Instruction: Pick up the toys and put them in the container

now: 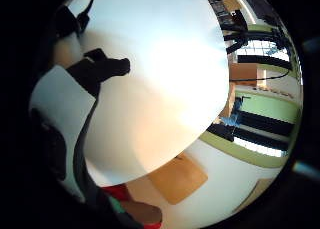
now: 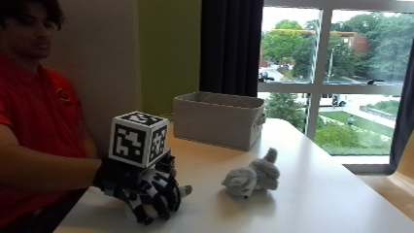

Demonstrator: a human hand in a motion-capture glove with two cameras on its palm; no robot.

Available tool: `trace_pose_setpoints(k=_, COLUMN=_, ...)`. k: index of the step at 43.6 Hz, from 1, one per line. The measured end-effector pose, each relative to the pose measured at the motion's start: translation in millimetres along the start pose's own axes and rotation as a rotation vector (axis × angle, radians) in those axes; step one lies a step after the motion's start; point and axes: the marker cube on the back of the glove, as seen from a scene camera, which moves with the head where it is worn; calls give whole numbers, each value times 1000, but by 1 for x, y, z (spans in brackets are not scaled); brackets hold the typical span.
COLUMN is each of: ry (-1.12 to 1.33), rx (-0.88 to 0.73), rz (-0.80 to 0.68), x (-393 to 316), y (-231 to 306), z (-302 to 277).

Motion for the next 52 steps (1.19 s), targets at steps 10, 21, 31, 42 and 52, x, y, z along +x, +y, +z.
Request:
trace_pose_setpoints(k=10, ry=23, rx=130, rz=-13, x=-2, y=-5, z=4)
trace_pose_setpoints(k=21, ry=90, rx=297, rz=-48, x=-4, y=-17, z=3)
trace_pose_setpoints(k=31, ry=111, rx=302, rz=-102, x=-10, y=-25, z=-5)
trace_pose_setpoints(k=42, ry=55, rx=350, rz=-168, x=-60, y=-28, z=-60)
trace_pose_setpoints(k=52, ry=35, rx=422, rz=-225, x=-116, y=-38, z=-136)
